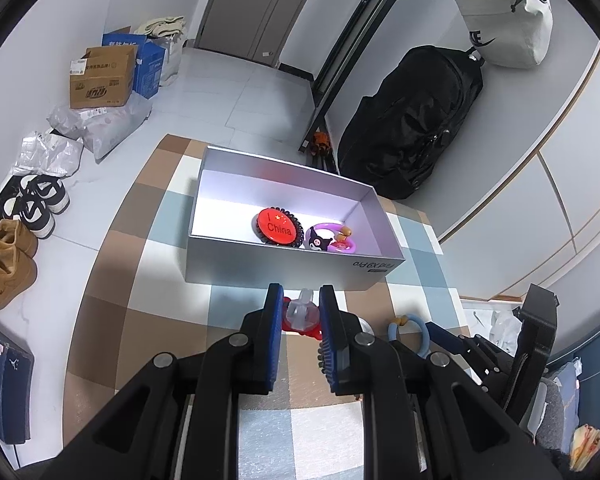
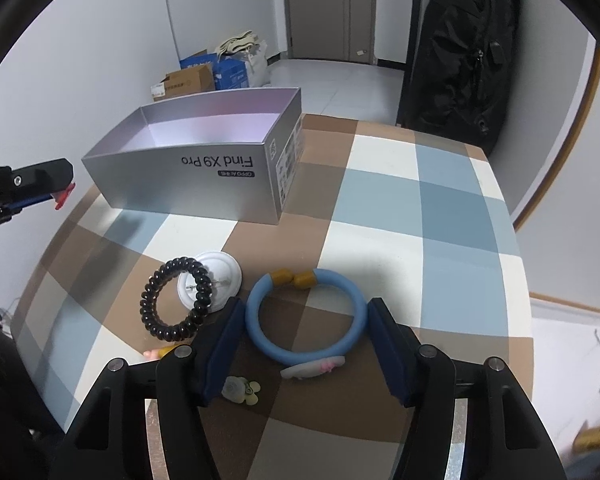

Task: Organize jewelry
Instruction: 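Grasp the light blue ring with the right gripper while the left lifts the pacifier charm, then carry the pacifier charm and blue ring into the box and open both grippers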

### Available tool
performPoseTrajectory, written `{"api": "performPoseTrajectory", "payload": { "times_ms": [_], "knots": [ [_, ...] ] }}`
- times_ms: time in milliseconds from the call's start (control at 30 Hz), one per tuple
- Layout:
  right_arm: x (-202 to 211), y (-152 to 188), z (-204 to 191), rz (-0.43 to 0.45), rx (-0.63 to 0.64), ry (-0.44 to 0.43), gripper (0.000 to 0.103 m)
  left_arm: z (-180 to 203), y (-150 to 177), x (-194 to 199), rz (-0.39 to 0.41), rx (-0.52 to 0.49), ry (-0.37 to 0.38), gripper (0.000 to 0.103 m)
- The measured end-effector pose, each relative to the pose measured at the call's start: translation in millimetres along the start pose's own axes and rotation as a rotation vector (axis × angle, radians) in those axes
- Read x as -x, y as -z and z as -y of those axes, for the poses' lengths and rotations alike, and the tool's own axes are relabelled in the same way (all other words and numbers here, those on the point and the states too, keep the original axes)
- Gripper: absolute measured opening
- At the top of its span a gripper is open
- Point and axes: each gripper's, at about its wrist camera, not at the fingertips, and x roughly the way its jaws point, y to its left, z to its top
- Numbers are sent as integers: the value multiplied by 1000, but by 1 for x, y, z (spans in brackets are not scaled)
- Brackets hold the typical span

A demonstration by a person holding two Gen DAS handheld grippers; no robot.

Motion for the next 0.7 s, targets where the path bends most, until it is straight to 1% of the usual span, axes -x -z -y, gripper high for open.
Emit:
{"api": "performPoseTrajectory", "payload": {
  "times_ms": [167, 233, 267, 467, 633, 700],
  "knots": [
    [7, -3, 6, 20, -36, -20, 62, 3, -2, 1, 10, -1, 11, 13],
    [9, -4, 10, 22, -67, -47, 62, 3, -4, 1, 10, 3, 17, 13],
    [11, -5, 15, 26, -102, -78, 62, 4, -5, 1, 11, 6, 19, 13],
    [24, -15, 24, 66, -180, -130, 62, 3, -13, 2, 33, 24, 30, 13],
    [39, -33, 21, 117, -167, -172, 62, 2, -23, 4, 57, 33, 37, 13],
    [45, -44, 17, 137, -157, -207, 62, 2, -27, 2, 63, 32, 34, 13]
  ]
}}
